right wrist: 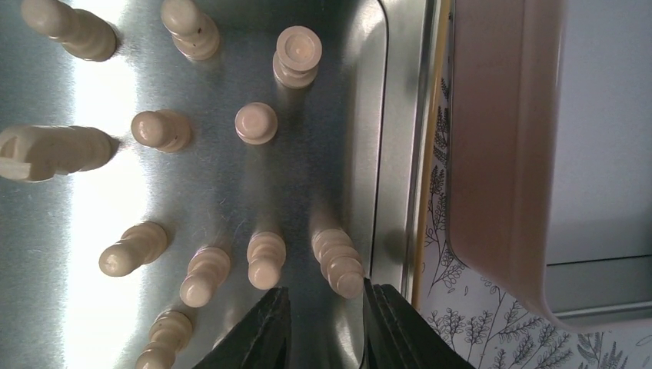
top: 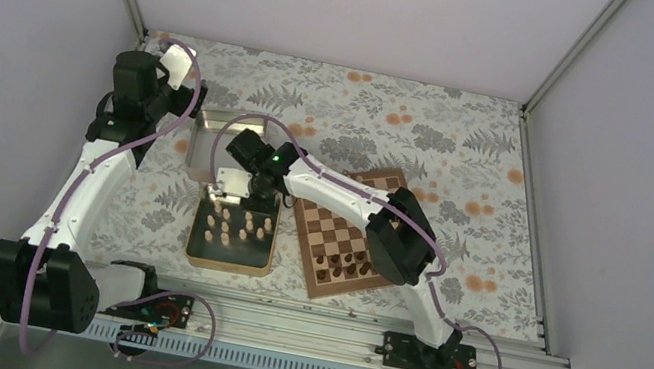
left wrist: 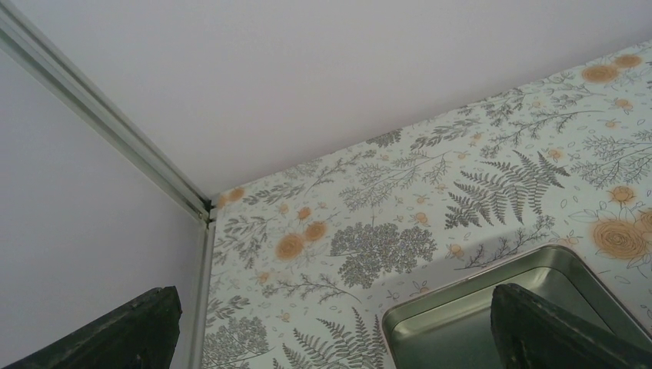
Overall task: Set up the chess pieces on the board
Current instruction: Pick up the chess piece from the storage box.
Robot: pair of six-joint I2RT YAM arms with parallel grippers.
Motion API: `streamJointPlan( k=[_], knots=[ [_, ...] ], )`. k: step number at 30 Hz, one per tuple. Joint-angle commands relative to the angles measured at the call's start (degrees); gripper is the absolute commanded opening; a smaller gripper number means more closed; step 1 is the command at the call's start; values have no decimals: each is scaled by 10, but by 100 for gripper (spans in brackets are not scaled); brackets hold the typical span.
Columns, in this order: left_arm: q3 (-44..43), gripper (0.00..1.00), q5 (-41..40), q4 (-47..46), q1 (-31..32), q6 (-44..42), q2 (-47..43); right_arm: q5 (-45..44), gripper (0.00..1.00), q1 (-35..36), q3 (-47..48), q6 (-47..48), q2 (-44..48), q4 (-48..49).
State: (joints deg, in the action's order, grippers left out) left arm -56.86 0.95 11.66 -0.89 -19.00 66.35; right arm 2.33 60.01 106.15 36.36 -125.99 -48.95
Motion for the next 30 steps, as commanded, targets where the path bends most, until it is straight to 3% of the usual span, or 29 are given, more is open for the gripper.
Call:
streamJointPlan(
  k=[1,30],
  knots=[
    [2,100,12,-9,-3,5,-8,1,26,8,16,-2,-11,-1],
    [1,100,13,-12,-3,5,-8,-50,26,29,-1,4,-20,30]
  ],
)
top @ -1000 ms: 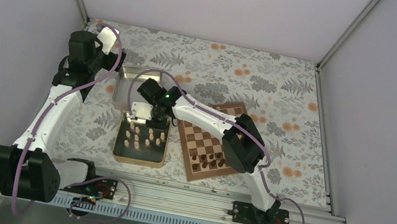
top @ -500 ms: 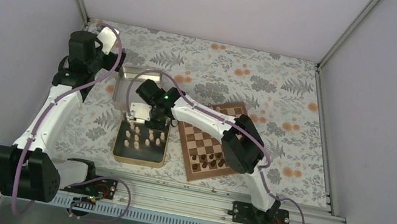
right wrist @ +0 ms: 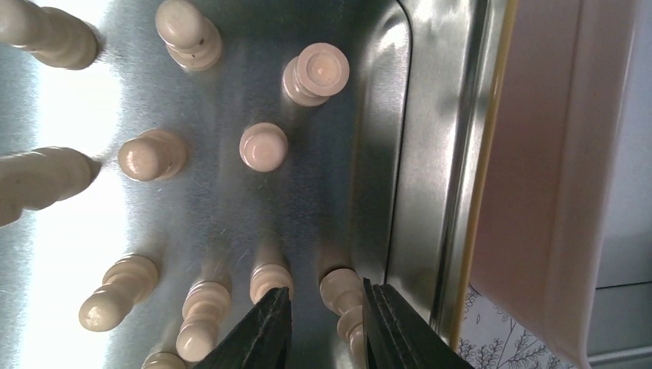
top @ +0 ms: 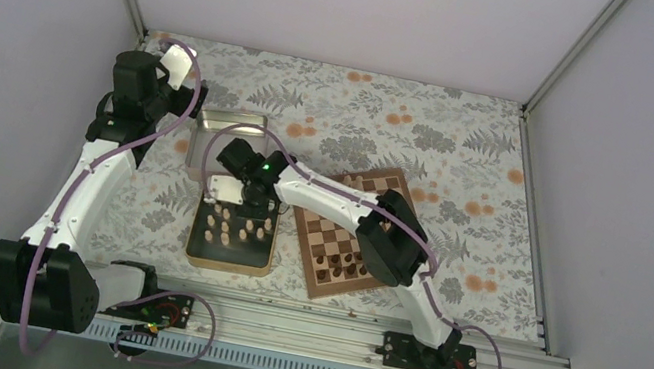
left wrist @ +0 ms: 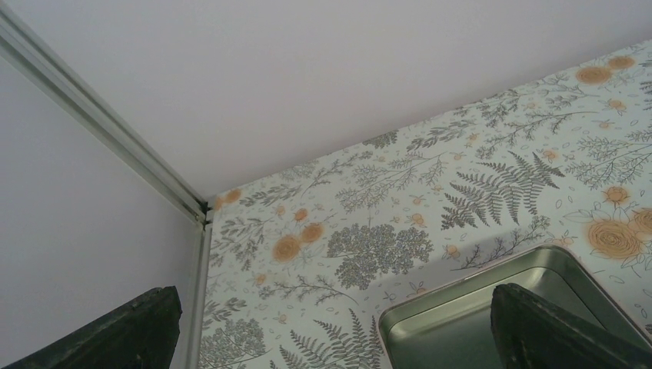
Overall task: Set up the chess pieces on the board
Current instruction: Pick up the chess piece from the storage box.
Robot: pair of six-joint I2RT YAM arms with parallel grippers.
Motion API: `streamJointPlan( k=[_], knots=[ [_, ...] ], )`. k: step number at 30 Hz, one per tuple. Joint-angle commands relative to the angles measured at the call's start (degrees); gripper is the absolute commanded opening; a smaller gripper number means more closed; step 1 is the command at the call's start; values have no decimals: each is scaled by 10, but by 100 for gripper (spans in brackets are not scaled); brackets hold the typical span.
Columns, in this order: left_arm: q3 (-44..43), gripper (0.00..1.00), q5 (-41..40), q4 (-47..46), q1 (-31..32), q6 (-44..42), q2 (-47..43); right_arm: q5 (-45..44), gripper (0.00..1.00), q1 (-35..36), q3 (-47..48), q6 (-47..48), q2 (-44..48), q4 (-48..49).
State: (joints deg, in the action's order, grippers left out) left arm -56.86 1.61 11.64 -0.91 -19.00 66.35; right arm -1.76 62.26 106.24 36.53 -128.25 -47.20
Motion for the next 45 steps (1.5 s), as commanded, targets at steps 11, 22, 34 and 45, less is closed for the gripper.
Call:
streamJointPlan(
  k=[11,22,34,45],
  knots=[
    [1,100,6,-10,-3,5,-9,82,26,13,63,-22,-13,-4],
    [1,100,6,-10,-3,5,-11,134,26,32,67,-20,-21,-24],
    [-1,100,2,-9,-4,5,-13,96,26,38,30,-43,-7,27],
    [2,100,3,-12,-6,5,-12,64,26,39,51,-54,-21,60]
  ],
)
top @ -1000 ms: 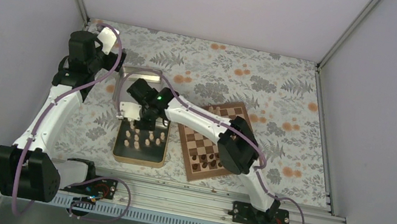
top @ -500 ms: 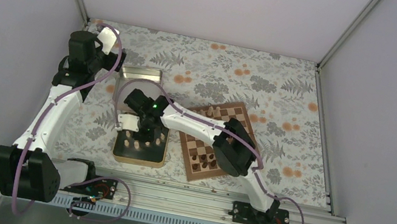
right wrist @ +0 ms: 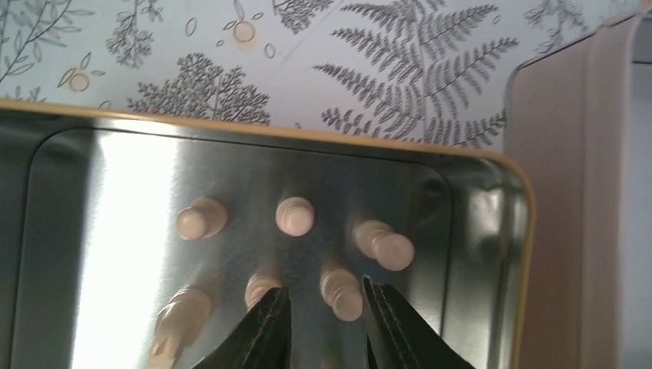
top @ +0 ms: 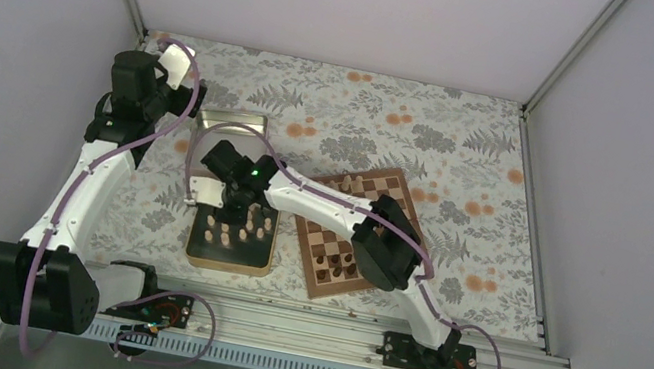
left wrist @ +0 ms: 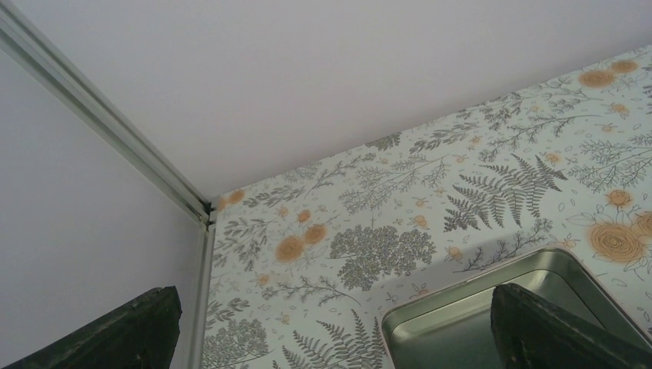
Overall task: Set up the chess pieces on the board
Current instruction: Pick up the chess piece from the storage box.
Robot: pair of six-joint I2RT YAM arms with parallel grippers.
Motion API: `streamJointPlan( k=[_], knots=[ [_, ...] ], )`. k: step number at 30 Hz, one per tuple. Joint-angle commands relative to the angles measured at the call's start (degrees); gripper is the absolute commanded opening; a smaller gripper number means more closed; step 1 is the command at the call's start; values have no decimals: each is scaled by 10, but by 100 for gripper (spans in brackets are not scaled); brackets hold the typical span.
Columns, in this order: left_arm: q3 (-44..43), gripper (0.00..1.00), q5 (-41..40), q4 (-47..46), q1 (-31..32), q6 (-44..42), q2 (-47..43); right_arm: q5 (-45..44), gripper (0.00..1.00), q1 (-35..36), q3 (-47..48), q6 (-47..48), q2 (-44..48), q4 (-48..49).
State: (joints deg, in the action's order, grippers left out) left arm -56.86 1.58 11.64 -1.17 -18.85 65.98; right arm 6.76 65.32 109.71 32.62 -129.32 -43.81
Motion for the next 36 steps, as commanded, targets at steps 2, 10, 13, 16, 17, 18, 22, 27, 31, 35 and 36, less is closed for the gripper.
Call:
streamJointPlan(
  k=[2,10,13,16,17,18,22,27,31,35,36],
  knots=[
    [2,100,4,-12,-4,4,-8,-24,26,8,16,-16,-13,34],
    [1,100,5,-11,-4,4,-8,-36,27,8,27,-13,-30,43],
    [1,100,6,-11,-4,4,-8,-44,28,8,27,-13,-34,51],
    [2,100,6,-12,-5,4,-9,-55,28,9,33,-13,-43,51],
    [2,100,6,-12,-5,4,-10,-58,28,9,32,-12,-43,52],
    [1,100,7,-12,-5,4,-10,-58,28,9,31,-12,-43,54],
    [2,100,9,-12,-5,4,-9,-59,29,9,32,-10,-49,55],
    [3,100,8,-13,-5,4,-10,-65,29,9,36,-10,-54,61],
    [4,100,10,-14,-5,4,-10,-64,29,9,46,-9,-62,58],
    [4,100,10,-14,-5,4,-11,-66,29,9,56,-9,-72,53],
    [5,100,11,-14,-5,4,-10,-65,29,9,57,-8,-73,53]
  ],
)
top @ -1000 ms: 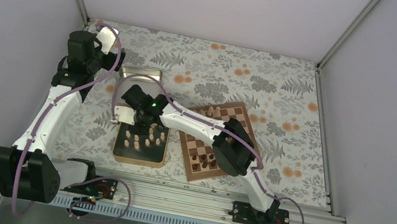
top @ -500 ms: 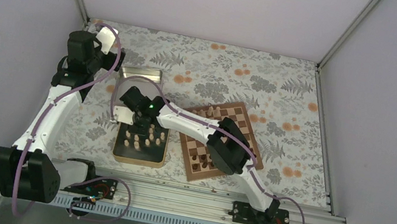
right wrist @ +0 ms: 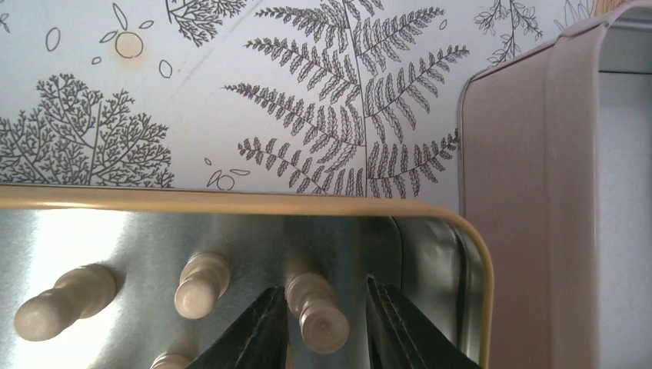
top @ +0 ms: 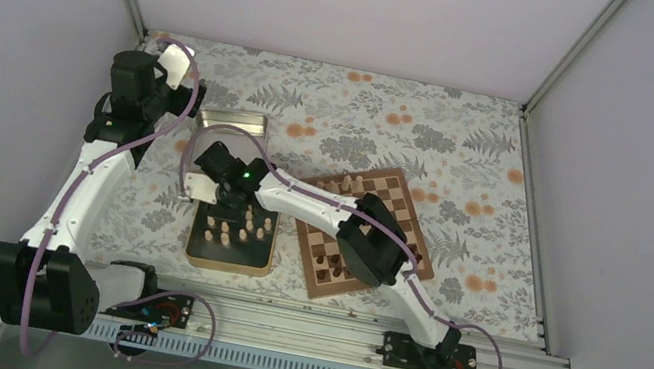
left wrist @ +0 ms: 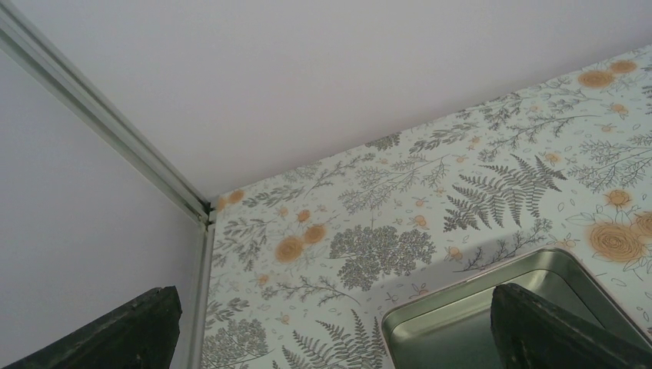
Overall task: Set up the chess pieces on the board
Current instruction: Pick up the chess piece from the storage box.
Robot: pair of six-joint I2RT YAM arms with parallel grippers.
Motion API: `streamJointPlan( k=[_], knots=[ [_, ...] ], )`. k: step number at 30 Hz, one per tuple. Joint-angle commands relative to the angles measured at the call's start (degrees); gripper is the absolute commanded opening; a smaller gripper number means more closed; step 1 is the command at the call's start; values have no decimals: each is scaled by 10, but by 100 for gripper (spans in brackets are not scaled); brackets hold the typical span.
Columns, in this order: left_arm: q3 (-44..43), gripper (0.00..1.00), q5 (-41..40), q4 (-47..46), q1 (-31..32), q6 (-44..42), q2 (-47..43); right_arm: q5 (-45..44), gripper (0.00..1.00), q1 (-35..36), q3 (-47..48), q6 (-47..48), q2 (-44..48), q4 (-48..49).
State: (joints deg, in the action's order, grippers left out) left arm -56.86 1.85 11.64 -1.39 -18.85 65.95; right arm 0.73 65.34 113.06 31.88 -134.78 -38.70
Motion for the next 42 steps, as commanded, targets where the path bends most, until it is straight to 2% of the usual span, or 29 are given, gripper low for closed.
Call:
streamJointPlan(
  k=[1,16,26,36,42],
  knots=[
    [5,100,8,-14,-3,4,-11,-4,29,8,26,-1,-20,2],
    [5,100,16,-14,-3,3,-10,-4,25,9,42,2,-30,-23],
    [5,100,14,-12,-4,3,-11,-10,15,9,53,-2,-2,-23],
    [2,100,11,-11,-4,3,-14,-9,14,3,71,-3,80,-82],
    [1,100,10,-9,-4,3,-16,-21,13,-35,5,-12,162,-89]
  ],
)
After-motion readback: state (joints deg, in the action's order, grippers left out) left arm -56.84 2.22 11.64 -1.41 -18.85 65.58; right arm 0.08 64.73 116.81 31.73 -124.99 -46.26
